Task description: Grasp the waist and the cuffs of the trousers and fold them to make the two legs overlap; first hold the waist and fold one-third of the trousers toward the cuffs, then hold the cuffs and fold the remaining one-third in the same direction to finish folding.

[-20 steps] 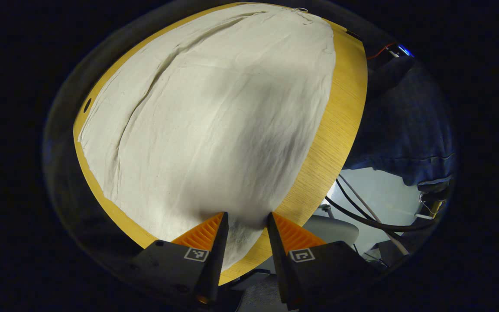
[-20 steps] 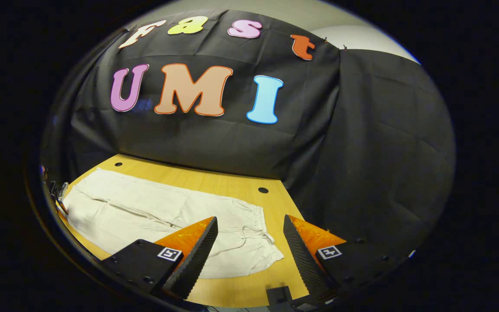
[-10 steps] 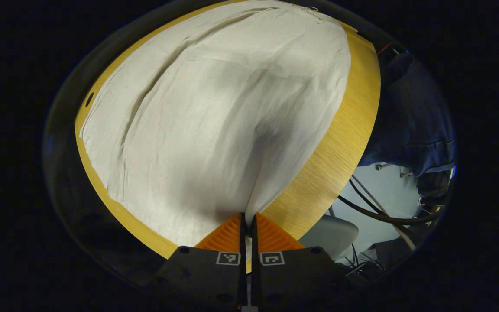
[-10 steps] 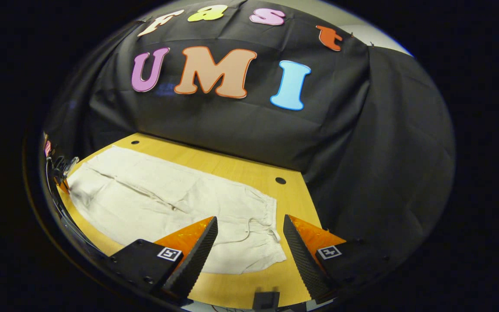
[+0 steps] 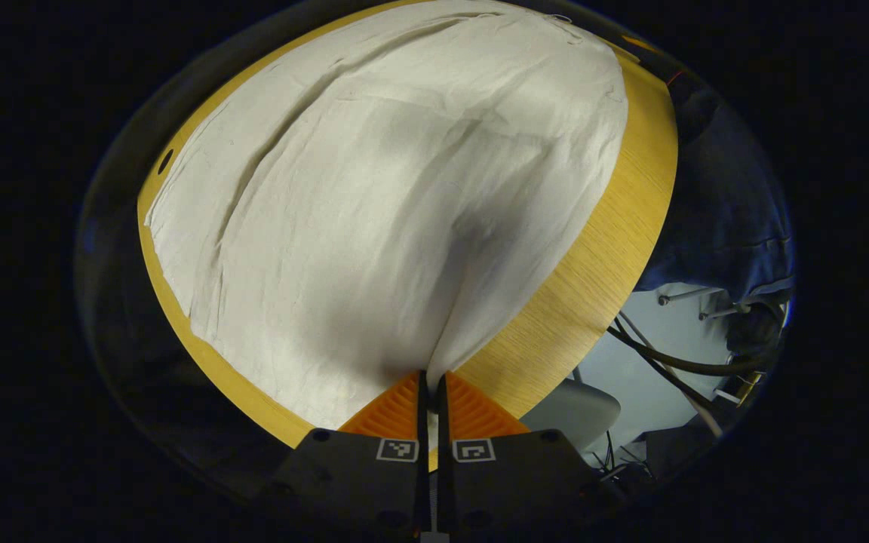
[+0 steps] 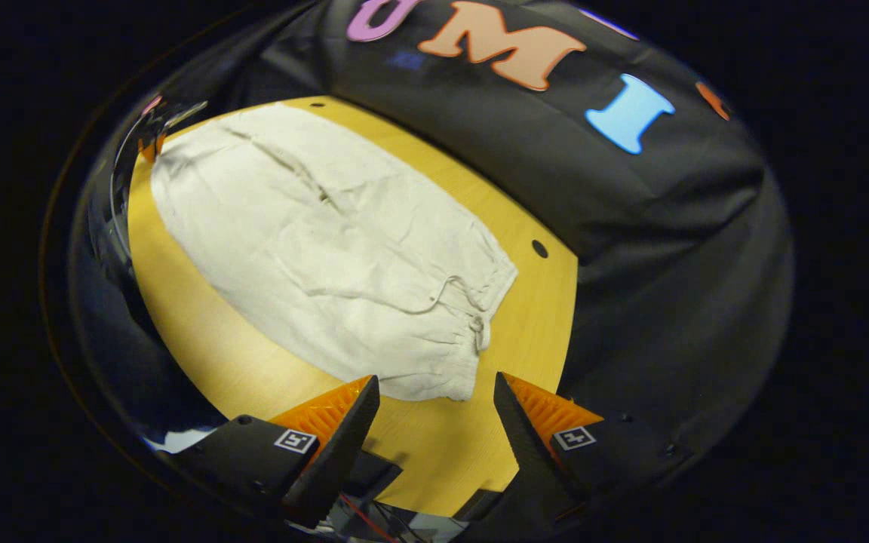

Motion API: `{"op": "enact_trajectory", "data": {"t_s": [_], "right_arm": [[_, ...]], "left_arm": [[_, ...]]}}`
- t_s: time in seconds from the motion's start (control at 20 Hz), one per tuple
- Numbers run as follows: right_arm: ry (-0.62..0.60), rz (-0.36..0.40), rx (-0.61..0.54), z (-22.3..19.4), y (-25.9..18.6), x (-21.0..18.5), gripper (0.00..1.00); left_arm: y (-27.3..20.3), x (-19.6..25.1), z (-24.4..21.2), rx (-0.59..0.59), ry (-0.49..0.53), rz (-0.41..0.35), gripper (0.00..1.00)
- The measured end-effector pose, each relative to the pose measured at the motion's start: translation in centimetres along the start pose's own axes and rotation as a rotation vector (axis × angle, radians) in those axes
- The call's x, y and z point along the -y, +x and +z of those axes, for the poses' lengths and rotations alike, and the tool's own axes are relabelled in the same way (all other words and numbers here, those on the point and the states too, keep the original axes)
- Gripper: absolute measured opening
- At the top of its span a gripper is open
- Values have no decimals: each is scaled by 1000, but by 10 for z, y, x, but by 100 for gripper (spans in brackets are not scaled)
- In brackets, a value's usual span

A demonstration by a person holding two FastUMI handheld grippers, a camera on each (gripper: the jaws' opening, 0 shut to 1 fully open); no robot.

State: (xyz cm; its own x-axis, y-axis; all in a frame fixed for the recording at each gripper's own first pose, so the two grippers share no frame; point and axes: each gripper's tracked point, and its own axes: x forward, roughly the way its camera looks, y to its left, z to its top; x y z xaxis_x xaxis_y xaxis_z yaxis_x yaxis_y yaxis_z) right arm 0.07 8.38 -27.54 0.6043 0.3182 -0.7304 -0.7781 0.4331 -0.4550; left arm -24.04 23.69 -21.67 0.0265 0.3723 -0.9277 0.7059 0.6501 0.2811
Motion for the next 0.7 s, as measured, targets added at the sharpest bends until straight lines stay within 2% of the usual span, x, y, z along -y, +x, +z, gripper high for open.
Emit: {"op": "enact_trajectory", "data": {"t_s": [0.35,0.45,0.7], "right_arm": [[-344,247,-148,-26,53,-50,97],[-386,292,-179,-30,62,-55,97],[-418,341,-231,-35,82,-61,97]], "left_arm": [[0,0,-1,-15,-9,9,2],[0,1,0,-20,-10,6,2],[0,2,0,-48,-15,-12,2]]}}
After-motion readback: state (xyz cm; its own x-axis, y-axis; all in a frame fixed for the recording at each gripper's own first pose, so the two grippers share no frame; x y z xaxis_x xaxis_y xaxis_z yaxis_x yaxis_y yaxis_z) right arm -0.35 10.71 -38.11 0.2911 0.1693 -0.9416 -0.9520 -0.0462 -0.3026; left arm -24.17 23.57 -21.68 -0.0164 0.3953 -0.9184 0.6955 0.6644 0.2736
